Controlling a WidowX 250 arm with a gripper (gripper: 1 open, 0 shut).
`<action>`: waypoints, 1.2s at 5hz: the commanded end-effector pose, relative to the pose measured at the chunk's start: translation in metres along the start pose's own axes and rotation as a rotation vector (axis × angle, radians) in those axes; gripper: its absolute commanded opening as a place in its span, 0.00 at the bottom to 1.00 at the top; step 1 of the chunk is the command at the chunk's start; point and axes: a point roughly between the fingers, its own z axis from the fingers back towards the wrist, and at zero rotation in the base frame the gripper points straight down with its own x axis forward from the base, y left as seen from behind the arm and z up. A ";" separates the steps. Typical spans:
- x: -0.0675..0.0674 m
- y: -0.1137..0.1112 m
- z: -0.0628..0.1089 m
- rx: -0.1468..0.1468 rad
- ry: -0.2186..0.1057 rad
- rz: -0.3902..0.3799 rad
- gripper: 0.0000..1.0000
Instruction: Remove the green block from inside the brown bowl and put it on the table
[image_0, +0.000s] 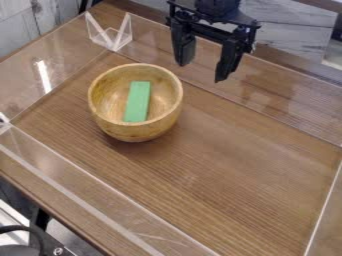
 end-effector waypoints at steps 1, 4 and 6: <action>-0.001 0.002 -0.005 0.004 0.012 -0.041 1.00; -0.016 0.071 0.000 0.023 -0.032 0.029 1.00; -0.014 0.073 -0.013 0.025 -0.019 0.088 1.00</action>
